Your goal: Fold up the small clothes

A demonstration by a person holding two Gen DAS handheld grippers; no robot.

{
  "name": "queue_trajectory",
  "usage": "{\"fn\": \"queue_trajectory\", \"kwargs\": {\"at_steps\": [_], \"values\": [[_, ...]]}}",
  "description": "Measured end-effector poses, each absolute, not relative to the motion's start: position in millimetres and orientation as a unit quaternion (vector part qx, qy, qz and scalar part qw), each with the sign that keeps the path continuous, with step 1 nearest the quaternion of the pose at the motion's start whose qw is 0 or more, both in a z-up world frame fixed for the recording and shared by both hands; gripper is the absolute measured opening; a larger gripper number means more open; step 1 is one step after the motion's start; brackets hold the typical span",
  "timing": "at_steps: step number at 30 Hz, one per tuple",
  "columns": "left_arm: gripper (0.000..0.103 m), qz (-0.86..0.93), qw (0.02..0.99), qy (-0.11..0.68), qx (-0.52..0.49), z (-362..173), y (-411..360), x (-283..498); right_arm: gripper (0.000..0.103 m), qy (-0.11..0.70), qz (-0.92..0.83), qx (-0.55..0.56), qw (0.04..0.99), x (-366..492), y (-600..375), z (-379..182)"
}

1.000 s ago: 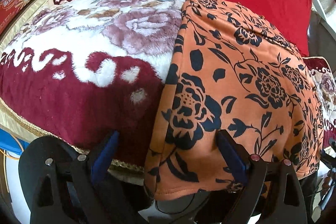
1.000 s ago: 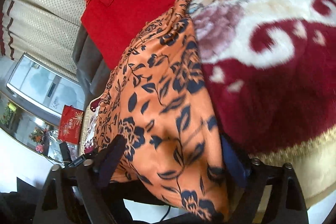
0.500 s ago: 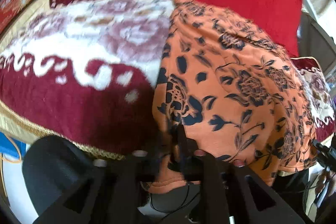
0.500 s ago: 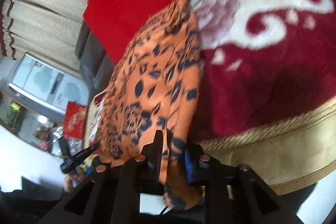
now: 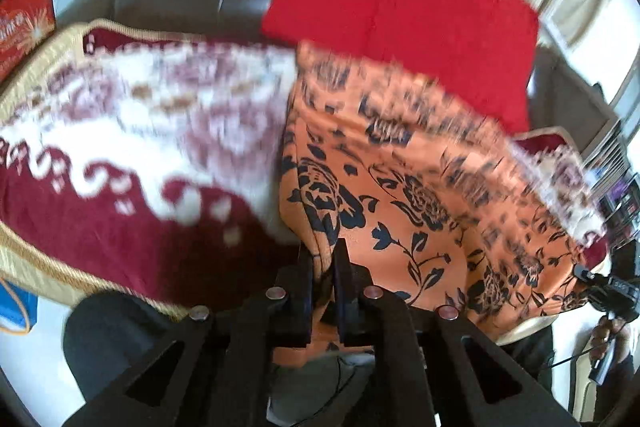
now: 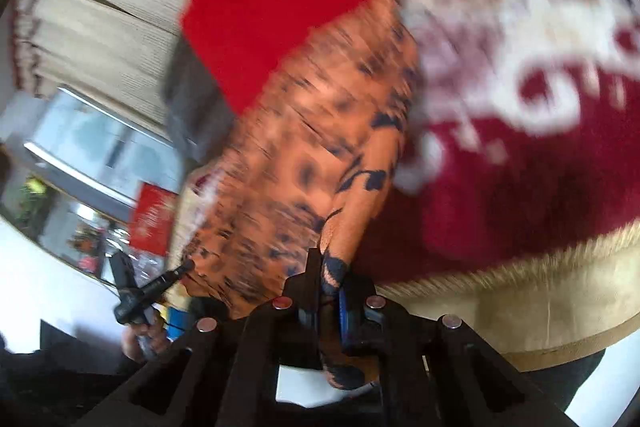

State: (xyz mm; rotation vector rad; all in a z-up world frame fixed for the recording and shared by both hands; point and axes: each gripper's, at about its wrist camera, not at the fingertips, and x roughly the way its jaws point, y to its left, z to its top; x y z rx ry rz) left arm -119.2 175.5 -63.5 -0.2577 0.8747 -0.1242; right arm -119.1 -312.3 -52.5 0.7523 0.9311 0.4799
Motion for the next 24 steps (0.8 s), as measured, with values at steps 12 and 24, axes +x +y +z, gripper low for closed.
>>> {"fn": "queue_trajectory", "kwargs": {"at_steps": [12,24], "values": [[0.009,-0.037,0.870,0.476,-0.127,-101.9,175.6,-99.4,0.008,0.446,0.230,0.372,0.781,-101.5,-304.7,-81.9],[0.009,-0.031,0.826,0.551,-0.112,-129.7,171.0,-73.9,0.008,0.514,0.206,0.412,0.724,-73.6,-303.8,-141.4]]}}
